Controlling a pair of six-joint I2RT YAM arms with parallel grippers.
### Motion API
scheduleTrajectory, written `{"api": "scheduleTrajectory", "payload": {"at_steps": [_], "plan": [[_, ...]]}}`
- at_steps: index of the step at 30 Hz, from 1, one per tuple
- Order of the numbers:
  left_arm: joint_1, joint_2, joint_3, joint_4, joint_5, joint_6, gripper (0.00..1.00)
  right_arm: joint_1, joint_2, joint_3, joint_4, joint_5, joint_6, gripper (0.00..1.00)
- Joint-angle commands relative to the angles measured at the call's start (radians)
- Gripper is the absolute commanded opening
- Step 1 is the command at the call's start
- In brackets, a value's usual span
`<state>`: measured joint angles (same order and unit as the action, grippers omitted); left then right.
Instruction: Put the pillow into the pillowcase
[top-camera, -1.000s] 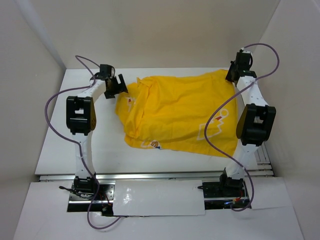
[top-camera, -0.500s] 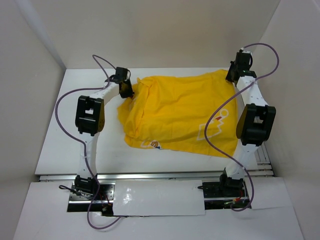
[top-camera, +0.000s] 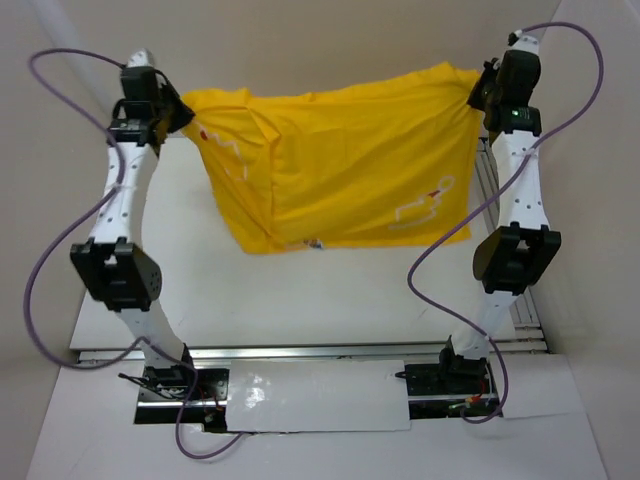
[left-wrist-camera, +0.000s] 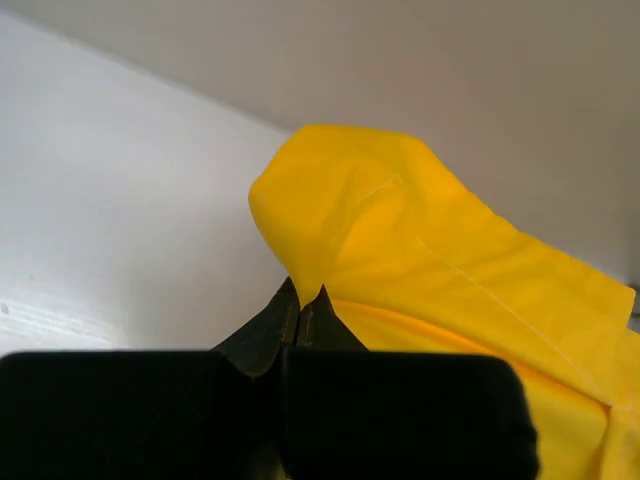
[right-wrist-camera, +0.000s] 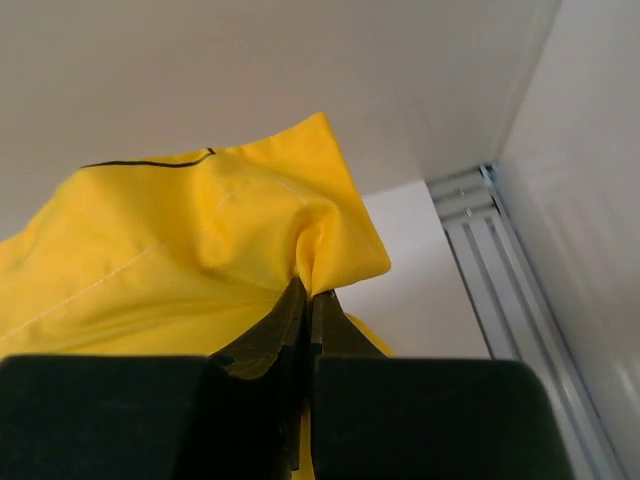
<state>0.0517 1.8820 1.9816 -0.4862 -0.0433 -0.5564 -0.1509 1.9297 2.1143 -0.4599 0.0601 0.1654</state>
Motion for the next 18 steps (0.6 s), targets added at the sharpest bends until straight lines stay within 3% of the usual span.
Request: {"api": "scheduleTrajectory", "payload": {"at_steps": [1,7,11,18], "plan": [[0.138,-0.153,0.002,-0.012,-0.171,0.07,0.0,-0.137,-0.129,0.125,0.086,0.184,-0.058,0.0],[0.177,-0.371,-0.119,0.041,-0.181,0.112,0.0,-0.15,-0.279,0.009,0.145,0.133,-0.079,0.0],[0.177,-0.397,-0.142,0.084,-0.132,0.113,0.0,-0.15,-0.311,-0.043,0.173,0.005,-0.061,0.0],[0.177,-0.14,0.041,0.051,-0.04,0.073,0.0,-0.15,-0.111,0.175,0.118,-0.154,0.008,0.0]]}}
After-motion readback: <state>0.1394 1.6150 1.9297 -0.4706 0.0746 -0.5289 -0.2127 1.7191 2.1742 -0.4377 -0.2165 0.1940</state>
